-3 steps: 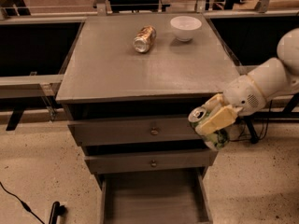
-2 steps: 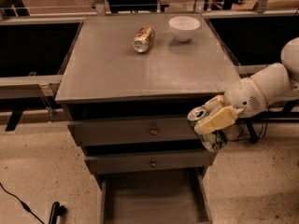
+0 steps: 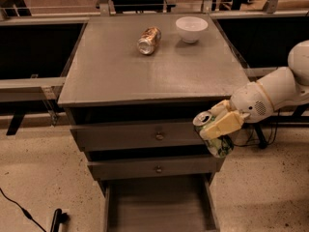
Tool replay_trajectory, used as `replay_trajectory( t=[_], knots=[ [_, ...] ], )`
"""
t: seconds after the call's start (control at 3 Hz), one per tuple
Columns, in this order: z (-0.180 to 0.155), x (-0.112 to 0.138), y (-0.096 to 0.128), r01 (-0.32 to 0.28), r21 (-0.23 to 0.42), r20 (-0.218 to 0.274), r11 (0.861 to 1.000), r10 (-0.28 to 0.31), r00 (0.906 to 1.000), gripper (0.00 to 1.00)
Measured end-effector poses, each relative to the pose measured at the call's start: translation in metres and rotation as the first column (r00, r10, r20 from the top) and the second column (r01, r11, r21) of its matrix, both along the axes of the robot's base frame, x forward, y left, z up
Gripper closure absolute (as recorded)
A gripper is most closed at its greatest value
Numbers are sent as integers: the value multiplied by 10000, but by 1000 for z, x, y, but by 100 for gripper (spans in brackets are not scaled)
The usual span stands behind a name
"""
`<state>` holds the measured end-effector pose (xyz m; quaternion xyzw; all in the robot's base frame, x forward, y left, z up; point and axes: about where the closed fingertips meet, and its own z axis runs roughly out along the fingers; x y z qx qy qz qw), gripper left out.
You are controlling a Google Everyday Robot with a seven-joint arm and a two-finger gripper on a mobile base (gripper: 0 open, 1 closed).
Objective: Place green can into bottom drawer
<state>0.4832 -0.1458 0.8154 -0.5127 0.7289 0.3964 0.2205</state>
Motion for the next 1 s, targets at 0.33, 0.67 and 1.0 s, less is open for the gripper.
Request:
replay_trajectory(
  t=[0.33, 0.67, 1.0],
  knots=[
    [-22, 9, 0, 391, 1313, 151, 9906, -415, 9990, 100],
    [-30, 15, -5, 550, 3941, 1083, 9174, -1057, 9885, 100],
    [-30, 12, 1, -100, 4667, 2002, 8843, -947, 9752, 100]
  ],
)
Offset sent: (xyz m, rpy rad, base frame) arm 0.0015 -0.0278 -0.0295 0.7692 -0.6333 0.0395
